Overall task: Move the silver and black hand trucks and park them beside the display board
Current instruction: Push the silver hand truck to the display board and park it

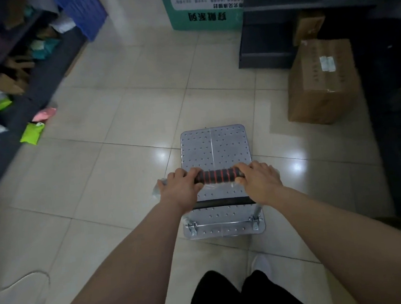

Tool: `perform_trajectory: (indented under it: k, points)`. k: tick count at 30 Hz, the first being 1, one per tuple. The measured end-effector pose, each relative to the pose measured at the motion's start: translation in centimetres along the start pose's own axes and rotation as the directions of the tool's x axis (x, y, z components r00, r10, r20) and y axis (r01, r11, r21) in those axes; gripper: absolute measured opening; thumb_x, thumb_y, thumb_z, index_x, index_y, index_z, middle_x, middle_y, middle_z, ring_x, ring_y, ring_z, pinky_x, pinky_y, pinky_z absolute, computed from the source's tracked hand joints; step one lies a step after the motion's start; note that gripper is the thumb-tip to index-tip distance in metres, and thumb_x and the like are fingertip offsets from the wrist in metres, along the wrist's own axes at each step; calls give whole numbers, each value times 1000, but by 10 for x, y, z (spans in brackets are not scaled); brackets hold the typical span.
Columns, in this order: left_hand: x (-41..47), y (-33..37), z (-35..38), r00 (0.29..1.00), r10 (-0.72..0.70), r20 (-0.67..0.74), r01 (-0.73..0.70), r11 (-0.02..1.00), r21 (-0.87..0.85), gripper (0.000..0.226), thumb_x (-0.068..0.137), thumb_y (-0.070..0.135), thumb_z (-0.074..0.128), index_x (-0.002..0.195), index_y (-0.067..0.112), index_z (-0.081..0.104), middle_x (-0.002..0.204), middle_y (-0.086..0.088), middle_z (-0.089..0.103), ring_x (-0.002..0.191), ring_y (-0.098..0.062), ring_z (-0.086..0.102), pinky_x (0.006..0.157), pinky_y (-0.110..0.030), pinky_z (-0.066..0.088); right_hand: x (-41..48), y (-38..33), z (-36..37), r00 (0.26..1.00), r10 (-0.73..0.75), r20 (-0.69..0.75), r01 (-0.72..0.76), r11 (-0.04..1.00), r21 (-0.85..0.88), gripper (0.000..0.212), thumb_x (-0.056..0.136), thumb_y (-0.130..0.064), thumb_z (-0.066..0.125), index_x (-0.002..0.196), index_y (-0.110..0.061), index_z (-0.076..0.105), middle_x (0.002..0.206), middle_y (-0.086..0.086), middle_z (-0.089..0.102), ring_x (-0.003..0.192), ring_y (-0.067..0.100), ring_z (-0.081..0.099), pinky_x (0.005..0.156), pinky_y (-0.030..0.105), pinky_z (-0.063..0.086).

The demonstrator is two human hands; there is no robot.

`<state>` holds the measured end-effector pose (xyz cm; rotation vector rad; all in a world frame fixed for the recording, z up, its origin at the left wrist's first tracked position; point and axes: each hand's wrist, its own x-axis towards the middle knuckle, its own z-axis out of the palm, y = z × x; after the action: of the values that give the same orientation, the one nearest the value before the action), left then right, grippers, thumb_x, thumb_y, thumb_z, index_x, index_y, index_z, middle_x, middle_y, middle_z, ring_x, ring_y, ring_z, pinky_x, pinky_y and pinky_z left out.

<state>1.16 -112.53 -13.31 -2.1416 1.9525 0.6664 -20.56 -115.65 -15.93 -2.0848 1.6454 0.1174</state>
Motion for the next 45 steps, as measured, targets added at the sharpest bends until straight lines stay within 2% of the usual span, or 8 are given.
perform_trajectory:
  k: [7, 13, 17, 22, 27, 34, 40, 45]
  points:
    - [104, 25, -40, 1000, 17, -15, -18, 999, -51, 35, 95, 45, 38, 130, 41, 37, 123, -6, 47, 115, -30, 42, 106, -59, 24, 102, 29, -60, 1000, -5, 10, 5, 999, 32, 29, 94, -39, 42, 123, -34, 44, 110, 5, 54, 102, 25, 47, 95, 42, 38]
    - [199, 34, -78, 998, 47, -30, -49, 995, -83, 33, 96, 45, 39, 129, 40, 36, 122, -6, 46, 112, -30, 43, 101, -56, 27, 197, 43, -106, 1000, 16, 3, -16, 998, 63, 31, 93, -37, 44, 124, -35, 45, 117, 5, 52, 109, 26, 45, 98, 43, 37]
    - [255, 30, -107, 999, 46, -26, -48, 996, -72, 32, 97, 44, 39, 128, 39, 36, 122, -7, 45, 112, -31, 42, 101, -55, 27, 256, 39, -130, 1000, 24, 13, -25, 997, 79, 35, 93, -37, 46, 128, -34, 45, 117, 5, 52, 109, 25, 45, 98, 40, 36]
    - [322, 14, -141, 997, 50, -59, -53, 998, -42, 33, 96, 44, 40, 128, 39, 37, 121, -7, 47, 111, -30, 44, 103, -56, 29, 326, 29, -150, 1000, 12, -16, -10, 997, 81, 28, 93, -40, 45, 120, -37, 46, 102, -2, 50, 101, 21, 45, 97, 43, 38]
    - [391, -3, -185, 1000, -2, -28, 3, 999, 35, 34, 96, 44, 39, 130, 38, 34, 123, -8, 47, 115, -31, 44, 104, -60, 27, 401, 16, -171, 999, -40, -30, 41, 997, 58, 29, 92, -46, 42, 120, -38, 44, 105, 0, 52, 101, 21, 44, 93, 43, 39]
    - [456, -25, -225, 997, -61, -38, 62, 997, 34, 34, 95, 41, 41, 129, 39, 37, 126, -5, 46, 116, -28, 42, 103, -54, 29, 480, 4, -196, 990, -138, 7, 137, 987, 81, 32, 89, -54, 43, 117, -39, 45, 100, -2, 55, 98, 20, 47, 88, 39, 42]
    - [498, -37, -245, 996, -61, -61, 61, 998, -4, 35, 94, 39, 45, 129, 41, 39, 128, -2, 43, 119, -29, 39, 105, -53, 24, 521, -5, -207, 989, -140, -45, 141, 990, 28, 33, 91, -51, 41, 121, -39, 43, 106, 2, 56, 100, 24, 49, 90, 42, 38]
    - [541, -43, -268, 999, -37, -40, 36, 999, -35, 32, 95, 39, 45, 127, 42, 39, 129, -3, 41, 119, -29, 37, 105, -55, 22, 563, -10, -229, 993, -120, -19, 121, 990, 73, 31, 90, -51, 44, 119, -39, 45, 104, 1, 57, 101, 24, 49, 89, 41, 37]
